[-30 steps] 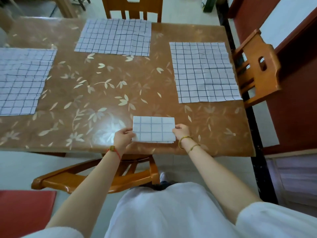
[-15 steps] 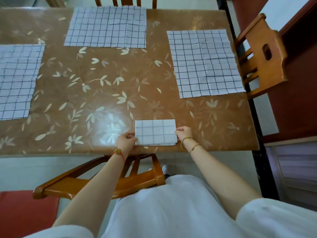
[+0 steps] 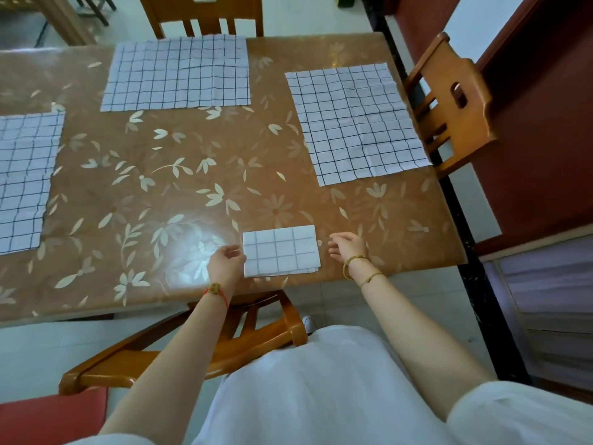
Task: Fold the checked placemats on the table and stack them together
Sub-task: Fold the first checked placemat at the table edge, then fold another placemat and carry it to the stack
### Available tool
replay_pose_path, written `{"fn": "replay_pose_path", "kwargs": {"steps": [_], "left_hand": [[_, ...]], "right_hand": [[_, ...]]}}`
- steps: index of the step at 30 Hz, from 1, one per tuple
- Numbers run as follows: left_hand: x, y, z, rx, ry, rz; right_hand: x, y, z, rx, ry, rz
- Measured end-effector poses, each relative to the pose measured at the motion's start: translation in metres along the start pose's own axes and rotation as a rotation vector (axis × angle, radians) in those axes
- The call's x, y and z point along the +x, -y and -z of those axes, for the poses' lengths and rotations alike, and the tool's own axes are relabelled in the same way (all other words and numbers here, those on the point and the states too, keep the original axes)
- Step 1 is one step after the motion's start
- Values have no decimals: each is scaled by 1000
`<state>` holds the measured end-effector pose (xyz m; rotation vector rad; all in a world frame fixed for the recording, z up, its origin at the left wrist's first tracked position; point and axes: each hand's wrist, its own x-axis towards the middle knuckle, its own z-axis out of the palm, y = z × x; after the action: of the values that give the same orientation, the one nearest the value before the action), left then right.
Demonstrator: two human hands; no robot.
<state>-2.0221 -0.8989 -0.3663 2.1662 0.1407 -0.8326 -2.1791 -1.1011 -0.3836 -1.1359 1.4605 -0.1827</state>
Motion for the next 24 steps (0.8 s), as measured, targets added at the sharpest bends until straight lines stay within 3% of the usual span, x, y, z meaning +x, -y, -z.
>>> {"fn": "replay_pose_path", "kwargs": {"steps": [3,10,24], "left_hand": [[-11,-17,-5,-116,60,-127],[-54,-68,-40,-386,396,-294],[-164,-129,-183,-424,667,-375]], "right_hand": [[-14,10,16,179,46,-2],[-44,16,72,567,92,6],[-46,-11,249,750,68,115]]}}
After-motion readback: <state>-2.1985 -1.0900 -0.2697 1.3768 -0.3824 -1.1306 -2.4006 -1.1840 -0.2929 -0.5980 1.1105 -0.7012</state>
